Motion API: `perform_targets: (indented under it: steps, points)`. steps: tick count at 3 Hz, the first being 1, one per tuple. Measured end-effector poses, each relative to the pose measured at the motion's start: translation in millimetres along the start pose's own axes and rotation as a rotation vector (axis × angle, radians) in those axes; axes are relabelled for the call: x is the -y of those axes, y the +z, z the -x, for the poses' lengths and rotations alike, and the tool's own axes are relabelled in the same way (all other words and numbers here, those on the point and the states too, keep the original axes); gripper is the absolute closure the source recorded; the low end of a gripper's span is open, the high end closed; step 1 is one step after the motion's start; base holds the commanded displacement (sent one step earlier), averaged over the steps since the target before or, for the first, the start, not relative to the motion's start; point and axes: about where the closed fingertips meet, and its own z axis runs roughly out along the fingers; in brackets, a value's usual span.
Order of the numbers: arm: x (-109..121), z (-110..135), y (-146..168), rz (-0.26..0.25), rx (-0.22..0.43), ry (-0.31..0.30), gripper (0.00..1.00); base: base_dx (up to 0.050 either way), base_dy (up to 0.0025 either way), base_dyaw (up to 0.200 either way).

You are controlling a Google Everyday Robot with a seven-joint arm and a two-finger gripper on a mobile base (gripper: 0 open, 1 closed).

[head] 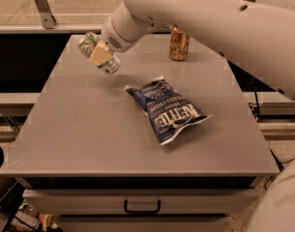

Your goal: Knock 7up can over

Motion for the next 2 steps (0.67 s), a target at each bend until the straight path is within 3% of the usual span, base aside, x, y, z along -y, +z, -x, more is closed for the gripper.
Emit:
perform_targets:
  steps: [2]
  points:
    - [-24.3,-7.7,38.6,0.065,-0.262,-0.146,1.0,0.0,0.0,0.0]
